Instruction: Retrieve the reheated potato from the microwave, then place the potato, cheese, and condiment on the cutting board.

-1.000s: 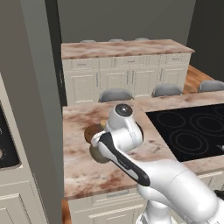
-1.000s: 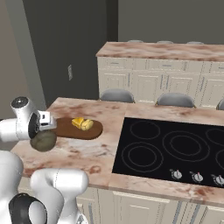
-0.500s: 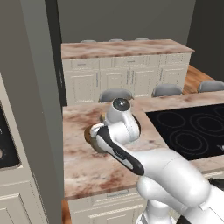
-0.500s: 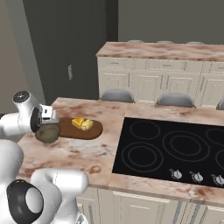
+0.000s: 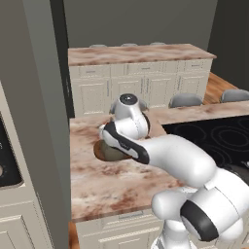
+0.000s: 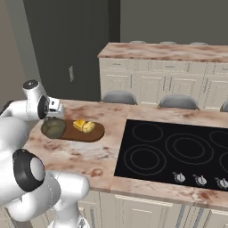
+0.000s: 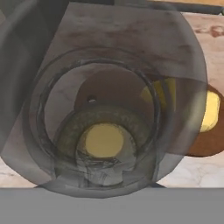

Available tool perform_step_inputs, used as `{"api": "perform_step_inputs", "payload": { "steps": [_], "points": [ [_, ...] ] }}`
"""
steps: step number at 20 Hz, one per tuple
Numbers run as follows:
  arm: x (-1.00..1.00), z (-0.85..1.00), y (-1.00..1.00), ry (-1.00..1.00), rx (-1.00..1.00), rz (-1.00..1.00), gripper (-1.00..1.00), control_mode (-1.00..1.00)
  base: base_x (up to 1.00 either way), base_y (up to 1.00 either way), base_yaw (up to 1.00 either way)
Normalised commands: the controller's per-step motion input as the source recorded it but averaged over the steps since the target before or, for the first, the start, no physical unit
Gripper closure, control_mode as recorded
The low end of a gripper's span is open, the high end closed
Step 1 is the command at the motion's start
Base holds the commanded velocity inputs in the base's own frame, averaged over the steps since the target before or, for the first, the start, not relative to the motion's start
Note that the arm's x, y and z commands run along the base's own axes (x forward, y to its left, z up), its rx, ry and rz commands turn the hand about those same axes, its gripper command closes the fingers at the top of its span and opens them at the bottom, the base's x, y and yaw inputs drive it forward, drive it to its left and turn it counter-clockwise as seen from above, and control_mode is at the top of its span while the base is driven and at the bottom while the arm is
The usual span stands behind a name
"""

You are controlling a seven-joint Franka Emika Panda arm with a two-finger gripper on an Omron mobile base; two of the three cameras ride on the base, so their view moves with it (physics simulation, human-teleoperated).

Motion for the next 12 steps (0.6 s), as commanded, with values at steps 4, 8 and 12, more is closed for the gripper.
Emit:
{"api": "perform_step_inputs", "payload": {
  "steps": [4, 8, 12],
  "points": [
    [0.11, -0.01, 0.01, 0.04, 0.01, -0.01, 1.0, -1.0, 0.0, 0.0, 0.0],
    [0.07, -0.05, -0.03, 0.0, 0.0, 0.0, 1.0, -1.0, 0.0, 0.0, 0.0],
    [0.23, 0.0, -0.04, 0.0, 0.0, 0.0, 1.0, -1.0, 0.0, 0.0, 0.0]
  ]
}}
